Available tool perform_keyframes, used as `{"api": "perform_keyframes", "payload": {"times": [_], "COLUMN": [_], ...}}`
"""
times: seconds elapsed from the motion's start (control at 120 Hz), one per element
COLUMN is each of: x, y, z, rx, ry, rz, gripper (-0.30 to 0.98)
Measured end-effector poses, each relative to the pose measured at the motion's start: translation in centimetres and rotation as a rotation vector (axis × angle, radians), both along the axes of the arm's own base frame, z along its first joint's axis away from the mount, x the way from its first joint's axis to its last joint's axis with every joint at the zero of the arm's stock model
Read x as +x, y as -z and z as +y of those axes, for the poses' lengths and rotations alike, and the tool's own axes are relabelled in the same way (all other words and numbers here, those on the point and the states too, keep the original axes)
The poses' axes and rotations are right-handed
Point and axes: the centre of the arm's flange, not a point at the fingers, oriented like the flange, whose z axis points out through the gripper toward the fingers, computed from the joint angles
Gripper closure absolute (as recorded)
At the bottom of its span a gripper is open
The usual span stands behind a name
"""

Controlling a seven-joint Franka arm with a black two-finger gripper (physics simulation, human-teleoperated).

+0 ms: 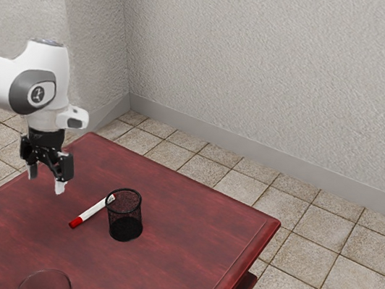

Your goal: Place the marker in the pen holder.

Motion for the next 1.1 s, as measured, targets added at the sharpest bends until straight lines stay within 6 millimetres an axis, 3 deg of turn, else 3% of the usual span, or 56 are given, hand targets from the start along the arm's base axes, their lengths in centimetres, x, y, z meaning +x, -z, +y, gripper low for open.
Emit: {"api": "perform_keyframes", "payload": {"times": [0.2, 0.325, 0.425, 0.483, 0.608, 0.667, 0.933, 1.1], "x": [1.1, 0.4, 0.4, 0.5, -0.2, -0.4, 0.3, 0.5], "y": [1.0, 6.0, 7.9, 8.4, 8.9, 9.4, 10.4, 10.9], "z": [-1.9, -5.3, -7.2, -6.7, -2.4, -1.4, -2.3, -2.3], "rx": [0.032, 0.028, 0.028, 0.031, 0.03, 0.028, 0.019, 0.013], "ry": [0.091, 0.181, 0.234, 0.227, 0.131, 0.105, 0.114, 0.102], "rz": [-0.109, -0.097, -0.12, -0.139, -0.166, -0.171, -0.194, -0.203], "gripper": [0.01, 0.03, 0.04, 0.05, 0.06, 0.07, 0.11, 0.2]}}
